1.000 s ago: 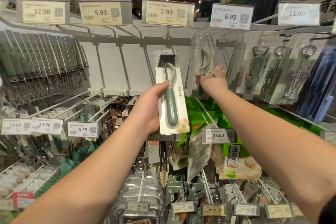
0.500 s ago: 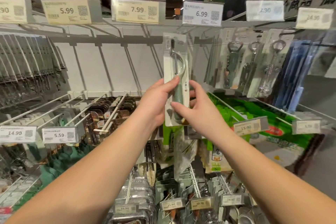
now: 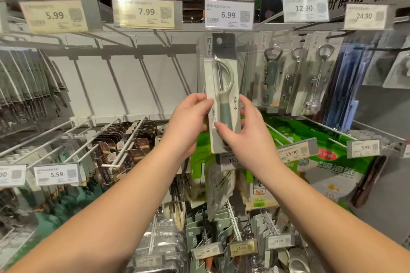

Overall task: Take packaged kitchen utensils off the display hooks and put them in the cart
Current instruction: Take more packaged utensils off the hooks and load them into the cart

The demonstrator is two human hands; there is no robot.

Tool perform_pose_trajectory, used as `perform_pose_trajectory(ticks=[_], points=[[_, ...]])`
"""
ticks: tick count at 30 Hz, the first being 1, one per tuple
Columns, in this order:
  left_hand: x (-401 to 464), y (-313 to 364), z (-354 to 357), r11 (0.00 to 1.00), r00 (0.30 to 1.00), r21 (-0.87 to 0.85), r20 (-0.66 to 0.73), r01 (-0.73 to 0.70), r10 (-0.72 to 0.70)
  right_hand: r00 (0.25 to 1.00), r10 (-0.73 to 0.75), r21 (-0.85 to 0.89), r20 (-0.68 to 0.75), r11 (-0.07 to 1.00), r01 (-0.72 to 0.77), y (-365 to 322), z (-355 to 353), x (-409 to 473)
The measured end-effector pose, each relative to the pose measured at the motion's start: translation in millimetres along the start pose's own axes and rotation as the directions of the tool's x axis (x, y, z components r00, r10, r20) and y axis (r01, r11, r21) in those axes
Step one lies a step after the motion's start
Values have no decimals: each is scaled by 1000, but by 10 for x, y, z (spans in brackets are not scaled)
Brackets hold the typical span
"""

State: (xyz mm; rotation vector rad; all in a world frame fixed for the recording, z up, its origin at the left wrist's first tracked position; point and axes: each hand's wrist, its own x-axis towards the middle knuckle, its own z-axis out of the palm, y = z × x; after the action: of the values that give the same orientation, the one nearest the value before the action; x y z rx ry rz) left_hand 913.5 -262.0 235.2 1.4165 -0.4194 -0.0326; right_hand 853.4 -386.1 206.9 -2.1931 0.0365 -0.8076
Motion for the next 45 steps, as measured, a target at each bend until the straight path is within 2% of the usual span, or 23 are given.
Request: perform_pose_trajectory(ticks=[14,23,30,35,45], points=[[53,40,-9,996,996,1,18,-90,90,998,-20,42,-60,999,23,36,-14,47],[220,103,-19,999,999,-24,22,-35,35,999,21,78,-30,997,-18,119,31,278],[430,53,-93,998,1000,67,14,3,-4,998,59,-8,-4,998,-59,149,148,490],[611,14,-139,996,1000,89,-27,16,-14,997,63,-87,-35,994,-66,149,260,646],[867,-127,-257,990,998,143,-61,12,-3,989,143,-125,-48,981,-148,115,530,929]])
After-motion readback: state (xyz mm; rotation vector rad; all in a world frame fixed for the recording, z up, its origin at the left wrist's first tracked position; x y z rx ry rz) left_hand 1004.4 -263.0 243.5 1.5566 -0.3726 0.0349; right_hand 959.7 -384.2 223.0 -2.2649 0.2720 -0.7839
